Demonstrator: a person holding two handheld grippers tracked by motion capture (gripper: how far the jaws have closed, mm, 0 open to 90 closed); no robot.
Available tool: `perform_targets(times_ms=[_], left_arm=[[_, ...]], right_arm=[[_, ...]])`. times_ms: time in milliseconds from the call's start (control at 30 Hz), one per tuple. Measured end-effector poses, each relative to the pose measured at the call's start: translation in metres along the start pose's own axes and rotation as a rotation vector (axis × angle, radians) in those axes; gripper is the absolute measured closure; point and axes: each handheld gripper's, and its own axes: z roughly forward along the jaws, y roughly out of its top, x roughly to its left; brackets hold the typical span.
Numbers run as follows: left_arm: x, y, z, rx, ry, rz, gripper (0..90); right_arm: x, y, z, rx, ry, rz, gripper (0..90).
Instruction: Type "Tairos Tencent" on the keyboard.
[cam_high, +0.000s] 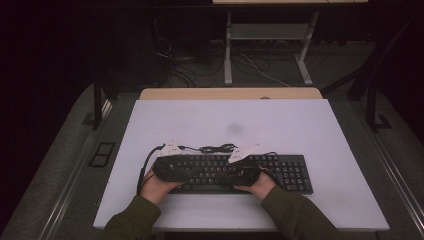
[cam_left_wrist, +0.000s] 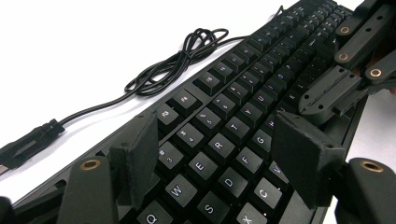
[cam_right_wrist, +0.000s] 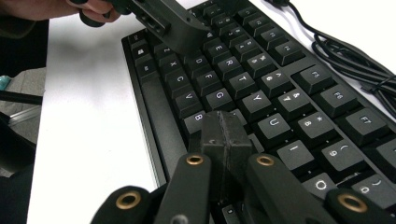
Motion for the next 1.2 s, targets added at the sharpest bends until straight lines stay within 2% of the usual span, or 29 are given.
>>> perform_targets(times_ms=[267, 467, 667, 933, 1067, 1200], left_arm=[[0.000, 0.000, 0.000, 0.000, 0.002, 0.001, 31.5], [-0.001, 0.001, 0.000, 0.001, 0.001, 0.004, 31.5], [-0.002, 0.003, 0.001, -0.001, -0.003, 0.005, 31.8], [-0.004, 0.006, 0.004, -0.003, -0.019, 0.015, 34.3], [-0.005, 0.007, 0.007, -0.003, -0.033, 0.016, 38.6], [-0.007, 0.009, 0.011, 0.000, -0.045, 0.023, 46.9]], right_arm=[[-0.001, 0.001, -0.003, -0.018, 0.002, 0.003, 88.9], [-0.003, 0.002, -0.008, -0.032, 0.005, 0.005, 84.7], [-0.007, 0.003, -0.014, -0.052, 0.005, 0.020, 75.2], [-0.015, 0.003, -0.023, -0.081, -0.002, 0.044, 58.4], [-0.020, 0.002, -0.026, -0.094, -0.013, 0.058, 49.9], [-0.024, 0.000, -0.028, -0.109, -0.029, 0.070, 41.7]])
